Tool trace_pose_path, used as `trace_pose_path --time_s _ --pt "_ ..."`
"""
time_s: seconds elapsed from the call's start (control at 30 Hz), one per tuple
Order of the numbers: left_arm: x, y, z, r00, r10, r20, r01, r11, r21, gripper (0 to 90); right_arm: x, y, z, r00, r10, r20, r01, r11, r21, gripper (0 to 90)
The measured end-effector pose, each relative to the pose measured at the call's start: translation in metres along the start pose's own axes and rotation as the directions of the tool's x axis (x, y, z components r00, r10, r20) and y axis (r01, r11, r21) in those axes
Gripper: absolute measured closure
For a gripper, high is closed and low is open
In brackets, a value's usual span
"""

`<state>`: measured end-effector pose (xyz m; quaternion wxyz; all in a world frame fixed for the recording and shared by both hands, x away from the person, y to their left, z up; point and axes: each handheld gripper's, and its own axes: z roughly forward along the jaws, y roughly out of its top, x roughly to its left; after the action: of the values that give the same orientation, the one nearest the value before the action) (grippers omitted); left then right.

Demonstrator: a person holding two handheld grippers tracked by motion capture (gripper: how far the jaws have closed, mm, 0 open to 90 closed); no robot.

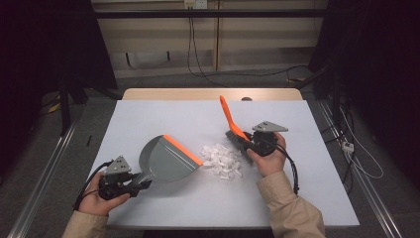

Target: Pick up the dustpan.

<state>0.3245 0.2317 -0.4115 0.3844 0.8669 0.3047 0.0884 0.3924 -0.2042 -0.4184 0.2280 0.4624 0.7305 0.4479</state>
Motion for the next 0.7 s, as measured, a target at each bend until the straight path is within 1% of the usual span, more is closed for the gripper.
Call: trace_pose_path --time_s 0.03,0.17,0.23,0.27,0.33,0.37,0.4,0.43,0.47,0.5,0.53,0.57,0.6,0.7 --pt "-0.001 0.000 0.000 1.0000 -0.003 0.008 0.003 1.0000 0.000 62.6 0.000 0.000 0.000 1.0000 0.000 -0.001 0.000 1.000 0.000 71.8" --pt "-0.002 0.000 0.003 0.9998 0.011 0.016 -0.011 0.9999 0.004 62.5 0.000 0.000 0.001 1.0000 -0.002 -0.002 0.002 1.000 0.002 71.8" --pt "-0.003 0.000 0.003 0.9996 0.020 0.020 -0.020 0.9996 0.022 62.5 -0.001 -0.001 0.001 1.0000 -0.003 0.001 0.003 1.000 0.003 71.8" --pt "-0.004 -0.001 0.003 0.9995 0.016 0.028 -0.016 0.9998 0.013 62.5 -0.001 -0.001 0.001 1.0000 -0.001 0.002 0.001 1.000 0.003 71.8" --pt "-0.004 -0.001 0.003 0.9989 0.025 0.040 -0.026 0.9995 0.018 62.5 -0.001 0.000 0.001 1.0000 -0.002 0.004 0.002 1.000 0.001 71.8" --pt "-0.005 -0.001 0.003 0.9990 0.031 0.032 -0.032 0.9992 0.025 62.5 -0.001 -0.001 0.001 1.0000 -0.001 0.004 0.001 1.000 0.002 71.8" --pt "-0.006 -0.001 0.004 0.9984 0.036 0.043 -0.037 0.9990 0.023 62.5 -0.001 -0.001 0.001 1.0000 0.000 0.006 0.000 1.000 0.003 71.8" --pt "-0.006 -0.002 0.004 0.9981 0.043 0.043 -0.045 0.9984 0.033 62.5 -0.001 -0.001 0.001 1.0000 0.000 0.007 0.000 1.000 0.003 71.8" --pt "-0.008 -0.002 0.005 0.9981 0.037 0.049 -0.039 0.9987 0.033 62.5 -0.001 -0.001 0.001 1.0000 -0.001 0.008 0.001 1.000 0.003 71.8" --pt "-0.007 -0.002 0.005 0.9972 0.051 0.054 -0.053 0.9979 0.036 62.5 -0.001 -0.001 0.001 1.0000 -0.003 0.007 0.003 1.000 0.004 71.8" --pt "-0.009 -0.002 0.006 0.9978 0.044 0.050 -0.047 0.9980 0.044 62.5 -0.001 -0.001 0.001 1.0000 -0.005 0.007 0.005 1.000 0.005 71.8" --pt "-0.008 -0.002 0.007 0.9962 0.063 0.060 -0.066 0.9969 0.043 62.5 0.000 -0.001 0.002 1.0000 -0.005 0.006 0.005 1.000 0.005 71.8" --pt "-0.010 -0.002 0.008 0.9962 0.055 0.068 -0.058 0.9974 0.044 62.5 0.000 -0.001 0.002 1.0000 -0.005 0.006 0.005 1.000 0.004 71.8" --pt "-0.013 -0.002 0.012 0.9948 0.070 0.075 -0.075 0.9952 0.064 62.5 0.000 -0.001 0.002 0.9999 -0.007 0.007 0.007 1.000 0.007 71.8"
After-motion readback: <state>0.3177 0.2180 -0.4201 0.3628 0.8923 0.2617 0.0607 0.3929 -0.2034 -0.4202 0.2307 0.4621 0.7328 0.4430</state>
